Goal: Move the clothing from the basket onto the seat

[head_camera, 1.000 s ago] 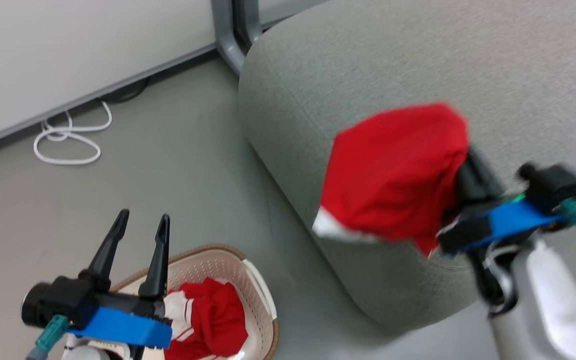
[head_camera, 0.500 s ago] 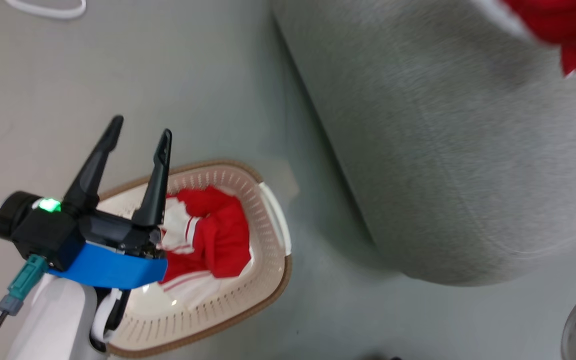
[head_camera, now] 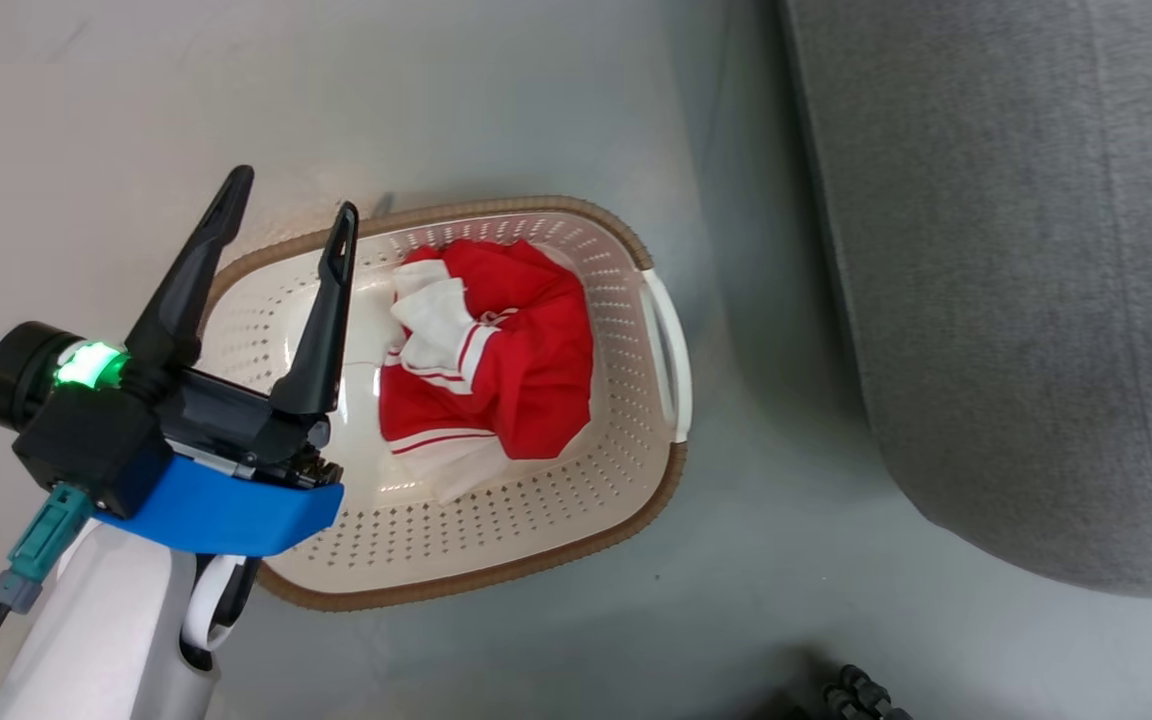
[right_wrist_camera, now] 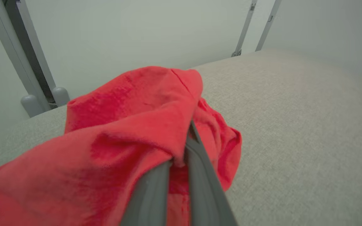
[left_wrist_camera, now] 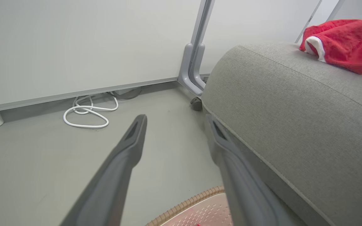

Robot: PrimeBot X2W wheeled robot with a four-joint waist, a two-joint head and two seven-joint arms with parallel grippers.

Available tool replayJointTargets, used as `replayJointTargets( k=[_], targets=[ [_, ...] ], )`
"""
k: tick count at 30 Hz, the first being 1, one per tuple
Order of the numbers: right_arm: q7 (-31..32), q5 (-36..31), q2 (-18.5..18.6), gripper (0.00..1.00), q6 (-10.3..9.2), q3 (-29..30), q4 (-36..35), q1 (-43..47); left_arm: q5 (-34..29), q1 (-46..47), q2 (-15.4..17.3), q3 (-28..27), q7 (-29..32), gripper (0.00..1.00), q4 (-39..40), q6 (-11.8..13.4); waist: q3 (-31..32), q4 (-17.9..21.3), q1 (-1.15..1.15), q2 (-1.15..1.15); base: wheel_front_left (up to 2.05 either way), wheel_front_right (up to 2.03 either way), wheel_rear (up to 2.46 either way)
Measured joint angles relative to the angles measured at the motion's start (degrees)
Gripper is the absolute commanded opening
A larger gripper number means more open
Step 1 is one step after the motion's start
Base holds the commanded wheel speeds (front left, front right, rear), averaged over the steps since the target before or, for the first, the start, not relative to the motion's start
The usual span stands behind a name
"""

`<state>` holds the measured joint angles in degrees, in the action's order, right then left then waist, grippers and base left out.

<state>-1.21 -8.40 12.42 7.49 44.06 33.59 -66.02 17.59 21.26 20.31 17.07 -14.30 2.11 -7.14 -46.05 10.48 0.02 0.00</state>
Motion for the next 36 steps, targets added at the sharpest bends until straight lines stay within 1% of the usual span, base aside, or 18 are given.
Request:
replayJointTargets(
  k=[3,4,5,6,7,10,12,17,21,25,29,33,36],
  targets=[
    [-0.62,-2.65,-0.36,0.0,0.0,3.37,3.27,0.92,-0.01,0.01,-0.15,0.37,-0.16,1.0,-0.56,0.0,-0.31,-1.05,0.0,0.0,0.0,0.0,0.0],
    [-0.9,-3.65,-0.59,0.29,0.01,4.43,4.43,1.43,0.0,0.02,-0.23,0.48,-0.26,1.0,-0.93,0.0,-0.08,-1.19,0.0,0.0,0.0,0.0,0.0],
    [-1.12,-4.32,-0.83,0.48,0.01,5.68,5.36,1.85,0.02,0.02,-0.34,0.63,-0.32,1.0,-1.22,0.0,0.27,-1.26,0.0,0.0,0.0,0.0,0.0],
    [-1.45,-4.98,-0.85,0.48,0.0,6.56,6.22,2.09,0.05,0.03,-0.4,0.73,-0.43,1.0,-1.54,-0.07,0.66,-1.31,-0.01,0.0,0.0,0.0,0.0],
    [-1.7,-5.59,-0.68,1.0,0.0,7.27,7.15,2.21,0.07,0.04,-0.44,0.86,-0.43,1.0,-1.83,-0.07,1.12,-1.37,-0.02,0.0,0.0,0.0,0.0],
    [-3.52,-7.0,-0.37,1.0,0.0,7.5,9.62,2.55,0.42,0.05,-0.83,1.21,-0.52,1.0,-2.67,-0.08,2.91,-1.59,-0.01,0.0,0.0,0.0,0.0],
    [-4.54,-7.71,0.0,1.0,0.0,6.61,11.23,3.18,0.69,0.01,-1.15,1.43,-0.59,1.0,-3.55,-0.08,4.45,-1.74,-0.02,0.0,0.0,0.0,0.0],
    [-7.27,-9.87,0.36,1.0,0.0,3.59,13.58,6.31,1.97,-0.85,-3.33,1.89,-0.68,1.0,-5.59,-0.16,9.73,-2.46,-0.03,0.0,0.0,0.0,0.0],
    [-9.33,-10.81,-1.19,1.0,0.0,0.15,14.95,10.71,2.63,-2.89,-5.31,0.9,-0.69,1.0,-7.3,-0.24,15.34,-3.44,-0.04,0.01,0.0,0.0,0.0],
    [-11.07,-10.47,-3.16,1.0,0.0,-5.47,16.06,15.94,3.37,-5.53,-6.99,-0.73,-0.69,1.0,-8.8,-0.24,21.1,-4.09,-0.04,0.01,0.0,0.0,0.0],
    [-12.46,-8.59,-4.88,1.0,0.0,-13.02,16.22,21.29,3.88,-8.67,-8.37,-2.74,-0.77,1.0,-10.09,-0.24,26.76,-4.67,-0.05,0.01,0.0,0.0,0.0],
    [-13.05,-4.5,-7.13,1.0,0.0,-20.48,14.12,27.13,4.03,-11.38,-9.43,-4.8,-0.77,1.0,-11.57,-0.25,31.67,-5.12,-0.04,0.01,0.0,0.0,0.0],
    [-13.27,-1.82,-7.83,1.0,0.0,-26.35,11.01,31.67,3.19,-13.39,-10.06,-6.2,-0.76,1.0,-13.08,-0.25,34.75,-5.48,-0.04,0.01,0.0,0.0,0.0]
  ],
)
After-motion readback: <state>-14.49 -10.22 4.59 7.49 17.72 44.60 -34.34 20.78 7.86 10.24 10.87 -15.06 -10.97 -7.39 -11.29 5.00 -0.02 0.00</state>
